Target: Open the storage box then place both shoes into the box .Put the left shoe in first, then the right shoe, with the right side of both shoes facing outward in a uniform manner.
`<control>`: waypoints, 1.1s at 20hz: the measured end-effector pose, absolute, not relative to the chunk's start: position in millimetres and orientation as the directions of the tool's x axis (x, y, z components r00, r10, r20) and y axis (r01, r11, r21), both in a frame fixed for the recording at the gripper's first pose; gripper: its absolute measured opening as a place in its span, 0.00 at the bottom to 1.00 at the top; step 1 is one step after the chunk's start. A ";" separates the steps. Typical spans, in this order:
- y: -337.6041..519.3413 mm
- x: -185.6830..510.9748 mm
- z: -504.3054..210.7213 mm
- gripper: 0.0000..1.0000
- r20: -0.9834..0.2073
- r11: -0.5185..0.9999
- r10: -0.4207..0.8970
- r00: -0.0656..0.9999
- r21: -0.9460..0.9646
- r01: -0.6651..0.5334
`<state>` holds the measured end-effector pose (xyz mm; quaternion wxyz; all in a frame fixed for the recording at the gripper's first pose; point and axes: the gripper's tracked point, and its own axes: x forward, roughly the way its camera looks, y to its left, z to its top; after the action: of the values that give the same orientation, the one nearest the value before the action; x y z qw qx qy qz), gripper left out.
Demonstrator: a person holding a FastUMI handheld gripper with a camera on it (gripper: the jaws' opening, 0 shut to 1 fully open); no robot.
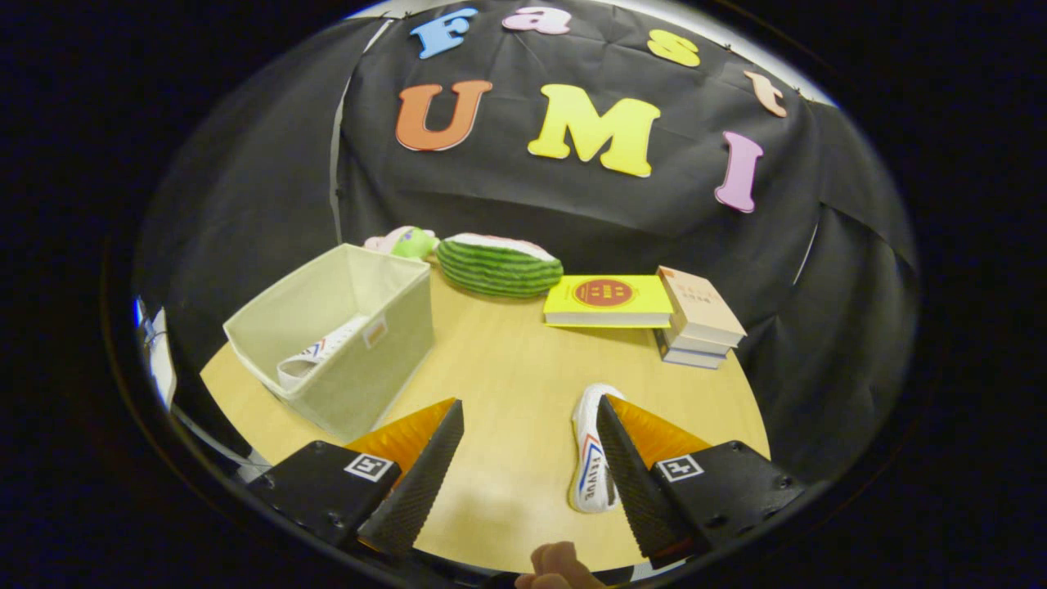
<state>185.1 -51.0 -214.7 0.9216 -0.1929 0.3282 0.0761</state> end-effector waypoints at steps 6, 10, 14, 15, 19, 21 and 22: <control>-143.8 212.3 -267.5 1.00 -0.702 0.908 -0.147 0.697 -0.376 -0.187; -190.0 220.3 -304.0 1.00 -0.755 0.911 -0.208 0.622 -0.381 -0.157; -216.3 218.4 -326.6 1.00 -0.802 0.881 -0.243 0.546 -0.418 -0.223; -215.7 219.8 -328.3 1.00 -0.804 0.882 -0.237 0.546 -0.414 -0.226; -218.2 223.0 -340.2 1.00 -0.818 0.887 -0.247 0.520 -0.406 -0.218; -218.6 223.8 -345.0 1.00 -0.824 0.893 -0.242 0.512 -0.395 -0.214; -216.5 223.6 -349.0 0.99 -0.831 0.899 -0.232 0.505 -0.382 -0.216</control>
<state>223.6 -216.5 -349.0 0.8378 -0.2252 0.4974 -0.0049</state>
